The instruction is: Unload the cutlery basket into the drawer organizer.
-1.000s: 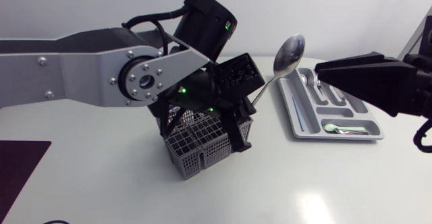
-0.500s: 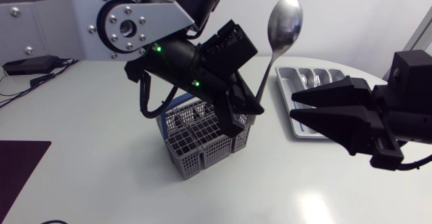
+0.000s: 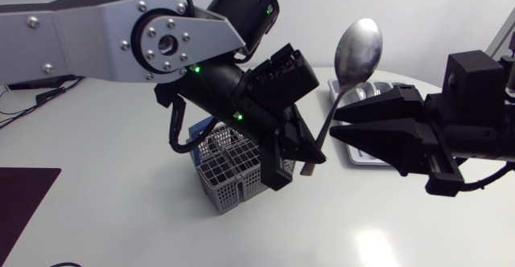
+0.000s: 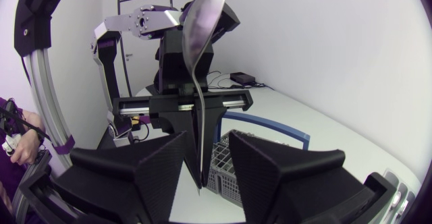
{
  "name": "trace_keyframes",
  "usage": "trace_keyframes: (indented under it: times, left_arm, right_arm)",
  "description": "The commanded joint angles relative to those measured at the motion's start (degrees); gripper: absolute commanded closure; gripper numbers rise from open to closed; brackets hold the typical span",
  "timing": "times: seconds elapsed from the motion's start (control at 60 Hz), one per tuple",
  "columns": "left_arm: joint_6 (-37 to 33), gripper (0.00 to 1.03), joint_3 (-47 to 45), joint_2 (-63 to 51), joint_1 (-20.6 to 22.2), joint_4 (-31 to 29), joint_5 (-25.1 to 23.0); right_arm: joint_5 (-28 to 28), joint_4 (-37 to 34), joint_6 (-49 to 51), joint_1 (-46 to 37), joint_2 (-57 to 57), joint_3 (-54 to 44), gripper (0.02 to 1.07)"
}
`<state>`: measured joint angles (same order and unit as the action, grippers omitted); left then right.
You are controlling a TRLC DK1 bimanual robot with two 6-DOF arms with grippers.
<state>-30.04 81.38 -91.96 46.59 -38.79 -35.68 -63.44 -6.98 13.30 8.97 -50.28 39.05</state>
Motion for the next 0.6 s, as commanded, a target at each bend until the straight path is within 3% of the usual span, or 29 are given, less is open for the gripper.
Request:
trace_keyframes:
  times: [0.0, 0.183, 0.3, 0.517, 0.55, 0.583]
  left_arm:
    - [-1.16, 0.93, -0.61, -1.11, 0.17, -0.41, -1.06]
    - [-1.16, 0.93, -0.70, -1.11, 0.26, -0.50, -1.14]
    - [-1.16, 0.93, -0.61, -1.11, 0.26, -0.59, -1.23]
    - [-0.81, 0.92, -0.35, -1.03, -0.01, -0.77, -1.50]
    - [-0.63, 0.90, -0.17, -1.11, -0.18, -0.77, -1.50]
    - [-0.37, 0.81, 0.00, -1.11, -0.36, -0.77, -1.50]
  right_arm:
    - [-0.90, 1.18, -0.91, 0.78, -0.61, 2.09, 0.81]
    - [-1.07, 1.89, -1.96, 1.40, -1.05, 2.70, 0.89]
    - [-1.16, 1.89, -2.14, 1.66, -1.05, 2.88, 1.00]
    - [-0.98, 1.45, -2.75, 2.45, -1.40, 3.05, 1.01]
    - [-0.90, 1.45, -2.84, 2.45, -1.40, 3.05, 1.01]
    - [-0.54, 1.45, -3.10, 2.45, -1.40, 3.23, 1.01]
